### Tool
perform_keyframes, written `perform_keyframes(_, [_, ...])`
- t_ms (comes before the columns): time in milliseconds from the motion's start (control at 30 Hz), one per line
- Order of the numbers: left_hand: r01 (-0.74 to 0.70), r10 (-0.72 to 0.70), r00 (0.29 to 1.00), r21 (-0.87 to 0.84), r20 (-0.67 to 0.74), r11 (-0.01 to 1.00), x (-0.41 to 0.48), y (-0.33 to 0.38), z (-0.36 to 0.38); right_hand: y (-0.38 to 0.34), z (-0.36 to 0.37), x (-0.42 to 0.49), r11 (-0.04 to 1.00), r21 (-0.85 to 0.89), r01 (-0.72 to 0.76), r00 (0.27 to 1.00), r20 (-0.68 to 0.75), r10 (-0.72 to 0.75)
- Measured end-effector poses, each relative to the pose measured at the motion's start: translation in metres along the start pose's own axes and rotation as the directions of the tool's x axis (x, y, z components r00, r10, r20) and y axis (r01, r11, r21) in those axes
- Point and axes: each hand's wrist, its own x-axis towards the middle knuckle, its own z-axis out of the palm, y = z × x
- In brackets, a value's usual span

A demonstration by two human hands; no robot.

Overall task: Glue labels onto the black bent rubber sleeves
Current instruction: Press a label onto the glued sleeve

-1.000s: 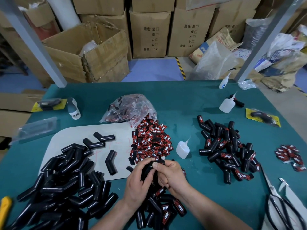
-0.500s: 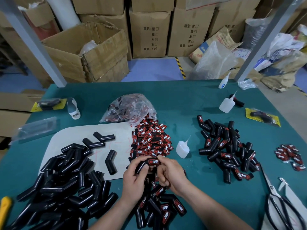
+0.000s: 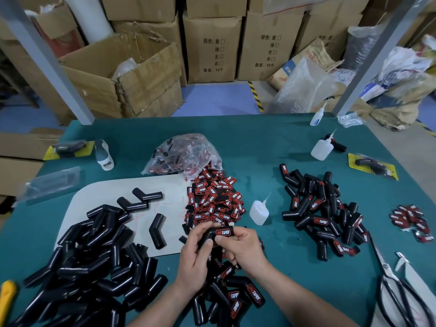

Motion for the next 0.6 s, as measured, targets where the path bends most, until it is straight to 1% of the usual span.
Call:
perform_keyframes(67, [0.011,-0.011,1.0,-0.013,0.009,1.0,0.001,-0.002,-0.002,0.001,0.0,-0.001,1.0,0.008,0.018,1.0,-0.012,-0.018])
perform_keyframes(167, [0.031,-0.031,0.999,-0.029,-0.014,0.999,0.003,-0.001,-0.002,0.002,0.002,-0.002,0.998,-0.015,0.062,0.998,-0.003,-0.062])
perform_keyframes(300, [0.099,-0.099,0.992,0.001,-0.076,0.995,0.005,-0.002,-0.003,0.005,0.005,-0.007,0.983,-0.113,0.147,0.989,0.013,-0.147])
perform_keyframes(400, [0.13,-0.131,0.988,-0.022,-0.086,0.991,0.007,-0.003,-0.003,0.007,0.007,-0.009,0.961,-0.185,0.206,0.978,0.016,-0.207])
perform_keyframes(500, [0.145,-0.15,0.984,-0.051,-0.096,0.988,0.007,-0.004,-0.003,0.011,0.007,-0.008,0.945,-0.227,0.234,0.972,0.028,-0.234])
perform_keyframes(600, [0.145,-0.149,0.984,-0.053,-0.095,0.988,0.007,-0.004,-0.003,0.013,0.007,-0.008,0.941,-0.23,0.247,0.969,0.035,-0.245])
